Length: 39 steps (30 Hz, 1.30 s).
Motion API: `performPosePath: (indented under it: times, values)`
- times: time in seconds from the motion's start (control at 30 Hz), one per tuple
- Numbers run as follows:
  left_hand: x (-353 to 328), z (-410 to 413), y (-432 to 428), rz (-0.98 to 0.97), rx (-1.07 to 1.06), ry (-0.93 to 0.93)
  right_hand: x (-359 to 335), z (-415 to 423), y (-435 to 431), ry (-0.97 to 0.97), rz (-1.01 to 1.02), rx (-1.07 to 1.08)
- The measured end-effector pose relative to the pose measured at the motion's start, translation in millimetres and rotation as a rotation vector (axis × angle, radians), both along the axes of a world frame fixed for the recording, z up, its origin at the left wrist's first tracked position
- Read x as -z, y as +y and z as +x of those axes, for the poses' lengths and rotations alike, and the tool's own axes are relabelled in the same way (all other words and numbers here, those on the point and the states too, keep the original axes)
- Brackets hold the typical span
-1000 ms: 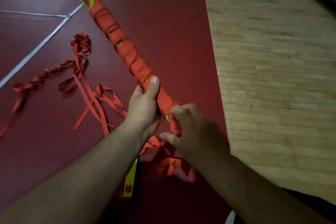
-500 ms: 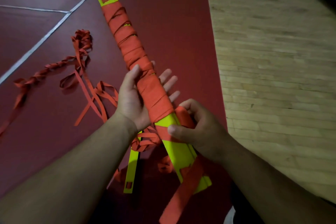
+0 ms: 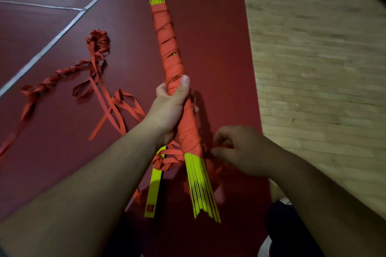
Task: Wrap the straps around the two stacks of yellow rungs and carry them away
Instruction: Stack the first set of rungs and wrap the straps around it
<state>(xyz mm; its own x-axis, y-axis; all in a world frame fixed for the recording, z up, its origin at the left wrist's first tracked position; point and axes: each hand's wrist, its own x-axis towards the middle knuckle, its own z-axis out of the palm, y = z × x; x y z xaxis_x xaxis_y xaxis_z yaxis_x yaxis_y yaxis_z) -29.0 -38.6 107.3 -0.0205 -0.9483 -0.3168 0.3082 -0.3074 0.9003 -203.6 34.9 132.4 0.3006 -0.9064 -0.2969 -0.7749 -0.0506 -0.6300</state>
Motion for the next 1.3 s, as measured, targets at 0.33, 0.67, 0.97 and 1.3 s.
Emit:
performPosePath:
  times: [0.33,0.67,0.97,1.3]
  values:
    - [1.1,-7.4,5.0,0.049,0.039,0.082,8.9,12.7,7.7,-0.099,0.082,0.067]
    - [-8.2,8.3,7.6,0.094,0.254,0.679,7.3,10.3,8.0,-0.63,0.368,-0.024]
    - [-10.7,1.9,6.4,-0.158,0.018,-0.205,3.1,7.5,5.8,0.106,0.042,-0.053]
    - [-8.2,-2.3,3.8,-0.04,-0.065,0.1,15.0,18.7,7.1,0.048,0.006,0.037]
